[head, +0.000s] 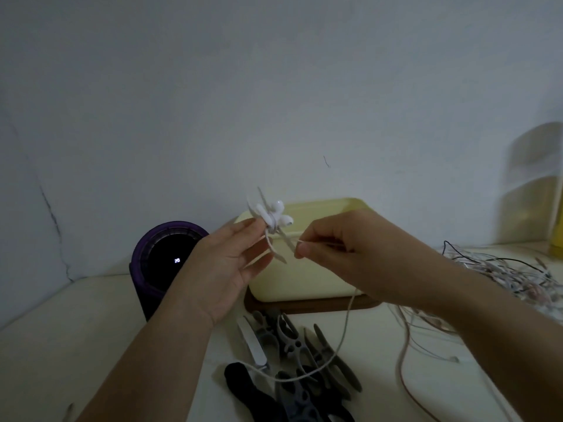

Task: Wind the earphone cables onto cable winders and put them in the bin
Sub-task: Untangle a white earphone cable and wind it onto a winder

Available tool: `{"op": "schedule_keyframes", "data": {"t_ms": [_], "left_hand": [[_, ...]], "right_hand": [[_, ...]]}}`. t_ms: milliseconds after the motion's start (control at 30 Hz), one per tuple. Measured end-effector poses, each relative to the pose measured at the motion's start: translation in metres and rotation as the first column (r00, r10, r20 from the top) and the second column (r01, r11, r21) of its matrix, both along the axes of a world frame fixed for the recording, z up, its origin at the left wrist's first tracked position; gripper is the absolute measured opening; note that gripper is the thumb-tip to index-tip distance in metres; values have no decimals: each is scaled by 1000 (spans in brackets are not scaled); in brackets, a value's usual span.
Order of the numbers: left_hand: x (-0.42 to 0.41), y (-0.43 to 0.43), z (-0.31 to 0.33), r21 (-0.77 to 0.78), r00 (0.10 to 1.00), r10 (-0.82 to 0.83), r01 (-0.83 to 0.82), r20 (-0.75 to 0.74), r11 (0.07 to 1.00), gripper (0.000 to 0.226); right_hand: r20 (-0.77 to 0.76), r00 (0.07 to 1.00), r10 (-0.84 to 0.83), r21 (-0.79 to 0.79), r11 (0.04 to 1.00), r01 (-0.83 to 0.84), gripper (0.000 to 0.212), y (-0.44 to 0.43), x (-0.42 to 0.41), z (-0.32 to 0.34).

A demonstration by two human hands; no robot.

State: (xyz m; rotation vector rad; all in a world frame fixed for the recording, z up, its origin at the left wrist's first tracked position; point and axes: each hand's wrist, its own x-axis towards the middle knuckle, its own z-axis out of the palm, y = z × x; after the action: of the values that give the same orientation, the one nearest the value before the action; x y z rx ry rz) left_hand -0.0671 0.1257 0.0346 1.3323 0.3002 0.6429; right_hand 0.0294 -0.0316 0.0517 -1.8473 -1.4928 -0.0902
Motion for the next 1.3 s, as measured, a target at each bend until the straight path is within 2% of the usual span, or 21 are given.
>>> {"op": "schedule_keyframes", "data": {"t_ms": [67, 133, 233, 433, 533, 633, 700, 733, 800, 833, 900, 967, 1067, 1167, 1233, 1300], "left_hand": [[1, -1, -2, 159, 996, 24, -11, -81, 987, 20], [1, -2, -2, 229, 987, -10, 47, -159, 972, 30], [0, -3, -4, 282, 967, -78, 147, -243, 948, 48], [-4, -5, -1, 344, 910, -201, 331, -362, 879, 48], [-8, -4, 1, 351, 887, -254, 395, -385, 849, 45], [-12, -5, 5, 283, 866, -356, 460, -350, 841, 42], [-14, -10, 9, 217, 860, -433, 493, -271, 842, 29], [-14, -12, 10, 191, 858, -461, 503, -227, 843, 23], [-13, -16, 12, 137, 855, -497, 515, -149, 846, 25], [-12, -16, 13, 111, 861, -498, 508, -106, 854, 31], [-9, -15, 13, 40, 897, -442, 442, -9, 896, 31], [-7, -13, 13, -48, 943, -326, 329, 63, 943, 30], [-5, -8, 12, -154, 974, -181, 201, 135, 967, 30], [-4, -1, 9, -204, 987, -76, 104, 143, 973, 27], [-4, 2, 7, -180, 990, -45, 69, 134, 981, 29], [-4, 2, 5, -34, 996, -34, 36, 78, 999, 30]], "right_hand": [[36, 999, -4, 21, 1000, 3, 24, -5, 0, 6], [77, 997, -29, 54, 998, 25, 23, -9, 5, 11], [106, 991, -78, 113, 991, 66, 18, -14, 13, 16], [23, 996, -89, 166, 983, 84, 10, -17, 26, 16], [-67, 998, -16, 168, 985, 27, 17, -15, 31, 13], [-302, 943, 144, 206, 975, -82, 32, -14, 42, 7], [-434, 872, 228, 194, 968, -157, 30, -9, 49, -2], [-468, 848, 248, 173, 967, -187, 29, -4, 49, -8], [-536, 794, 287, 153, 958, -243, 45, 8, 49, -22], [-571, 764, 301, 164, 954, -253, 53, 13, 48, -28], [-600, 745, 293, 205, 956, -211, 55, 20, 41, -32], [-556, 802, 219, 188, 973, -135, 57, 21, 37, -31], [-372, 921, 113, 87, 992, -87, 30, 17, 27, -25], [-217, 972, 86, -32, 995, -95, 24, 11, 16, -16], [-124, 991, 60, -58, 996, -67, 22, 8, 11, -11], [-47, 999, 28, -50, 998, -30, 21, 4, 7, -6]]}}
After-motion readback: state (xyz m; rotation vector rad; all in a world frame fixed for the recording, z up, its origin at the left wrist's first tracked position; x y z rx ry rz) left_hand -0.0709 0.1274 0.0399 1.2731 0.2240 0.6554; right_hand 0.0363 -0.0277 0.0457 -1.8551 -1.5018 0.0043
